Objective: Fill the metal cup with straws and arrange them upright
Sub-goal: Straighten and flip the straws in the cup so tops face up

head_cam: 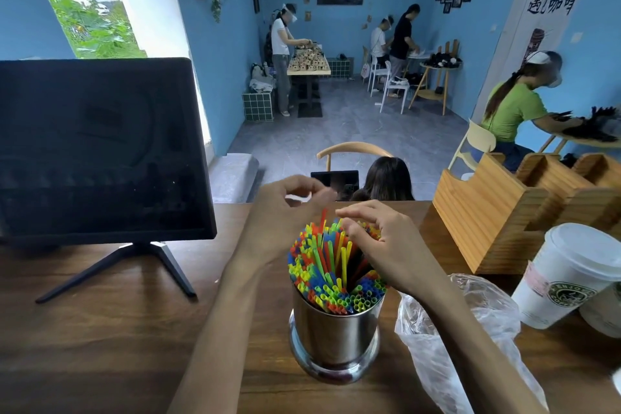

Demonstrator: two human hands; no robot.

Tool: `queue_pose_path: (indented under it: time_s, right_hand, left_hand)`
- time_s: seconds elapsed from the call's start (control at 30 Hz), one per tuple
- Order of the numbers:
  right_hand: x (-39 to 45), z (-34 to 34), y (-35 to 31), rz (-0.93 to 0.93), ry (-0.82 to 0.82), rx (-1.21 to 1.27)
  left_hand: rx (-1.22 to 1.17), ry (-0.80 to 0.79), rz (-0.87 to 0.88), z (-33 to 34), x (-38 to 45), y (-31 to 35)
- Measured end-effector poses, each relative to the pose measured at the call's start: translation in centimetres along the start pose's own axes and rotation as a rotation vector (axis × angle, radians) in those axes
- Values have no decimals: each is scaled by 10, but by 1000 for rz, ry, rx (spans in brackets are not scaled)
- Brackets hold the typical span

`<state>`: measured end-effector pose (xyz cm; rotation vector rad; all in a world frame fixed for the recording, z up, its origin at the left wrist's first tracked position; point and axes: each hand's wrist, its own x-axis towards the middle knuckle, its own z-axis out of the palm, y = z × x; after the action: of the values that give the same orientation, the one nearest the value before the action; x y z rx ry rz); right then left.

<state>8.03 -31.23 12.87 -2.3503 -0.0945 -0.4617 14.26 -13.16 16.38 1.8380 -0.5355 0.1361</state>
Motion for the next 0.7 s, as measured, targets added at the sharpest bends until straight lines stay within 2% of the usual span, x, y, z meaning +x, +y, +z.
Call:
queue_pose_path:
  time_s: [0.07, 0.17, 0.27, 0.4, 0.5, 0.6, 0.63, 0.7]
  right_hand:
    - [-1, -3, -3, -69, -30, -1]
    - [-2, -5, -11, -133, -151, 28]
    - [1, -7, -13, -174, -105, 172]
    - [7, -23, -3, -148, -80, 414]
    - [8, -32, 5, -122, 17, 655]
    - [11, -39, 1, 99, 107, 1178]
    - [13, -41, -1, 178, 157, 1322]
    - [17, -42, -3, 309, 265, 1419]
  left_hand:
    - [-233, 167, 93, -3, -2, 15]
    - [-511, 325, 206, -9, -9, 37]
    - [-591, 366, 252, -12, -14, 49]
    - [-735, 368, 219, -19, -19, 46]
    - [-860, 225, 170, -28, -21, 36]
    - [-915, -70, 121, -35, -21, 20]
    - [-857, -149, 83, -37, -21, 16]
    - [-624, -262, 14, -36, -23, 6]
